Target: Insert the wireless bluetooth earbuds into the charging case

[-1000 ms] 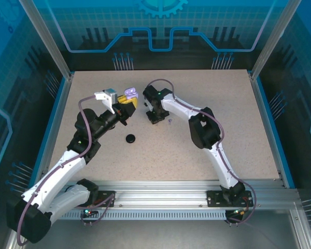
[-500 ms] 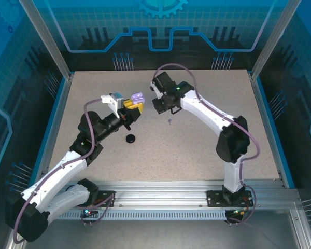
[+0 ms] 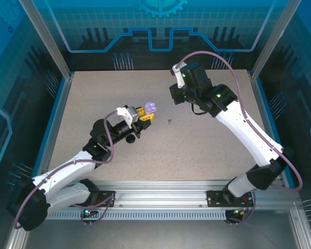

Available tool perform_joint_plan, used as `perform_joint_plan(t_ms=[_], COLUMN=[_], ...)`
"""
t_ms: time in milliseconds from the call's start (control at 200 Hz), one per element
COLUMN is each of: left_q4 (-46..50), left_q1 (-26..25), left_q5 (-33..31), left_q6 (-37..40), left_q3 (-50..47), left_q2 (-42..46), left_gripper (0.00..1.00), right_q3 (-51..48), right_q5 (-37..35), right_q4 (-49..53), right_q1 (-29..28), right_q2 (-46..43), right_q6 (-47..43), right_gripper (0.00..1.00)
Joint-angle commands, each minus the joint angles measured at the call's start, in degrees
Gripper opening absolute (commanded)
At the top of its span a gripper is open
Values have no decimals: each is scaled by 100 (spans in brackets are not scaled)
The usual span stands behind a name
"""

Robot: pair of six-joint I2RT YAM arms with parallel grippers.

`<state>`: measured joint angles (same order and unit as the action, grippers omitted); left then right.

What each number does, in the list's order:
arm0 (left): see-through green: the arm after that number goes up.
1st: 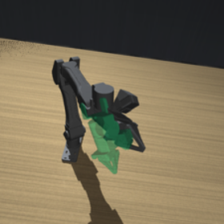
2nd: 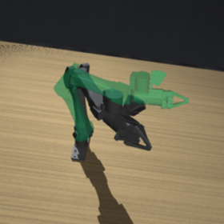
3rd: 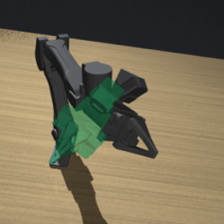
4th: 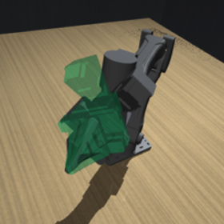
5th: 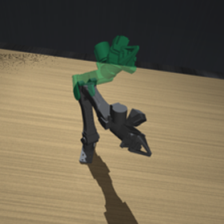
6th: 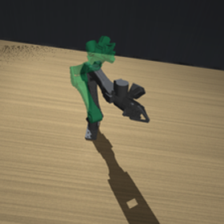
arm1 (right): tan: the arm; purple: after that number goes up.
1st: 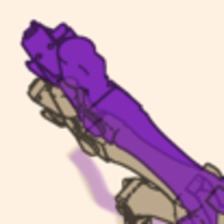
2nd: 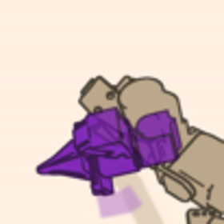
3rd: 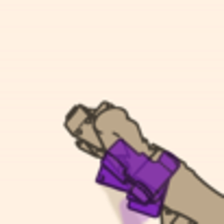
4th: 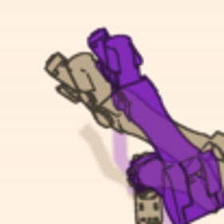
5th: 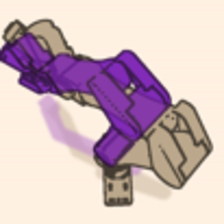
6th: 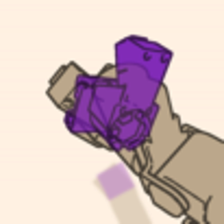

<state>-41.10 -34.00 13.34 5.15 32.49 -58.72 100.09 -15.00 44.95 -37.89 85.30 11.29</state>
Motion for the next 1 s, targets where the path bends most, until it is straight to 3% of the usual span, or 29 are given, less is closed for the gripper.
perform_joint_plan(t_ms=[0,295,995], left_q4=[-701,-937,-740], left_q1=[-54,-72,-173], left_q5=[-247,-219,19], left_q6=[333,427,373], left_q3=[-61,178,596], left_q2=[-58,-375,-640], left_gripper=[0,0,0], right_q3=[-302,-1311,-1455], right_q5=[-24,573,990], right_q4=[-546,-1920,-2041], right_q1=[-169,-584,-1087], right_q2=[-493,-1480,-1123], right_q6=[-210,-492,-706], right_gripper=[15,16,15])
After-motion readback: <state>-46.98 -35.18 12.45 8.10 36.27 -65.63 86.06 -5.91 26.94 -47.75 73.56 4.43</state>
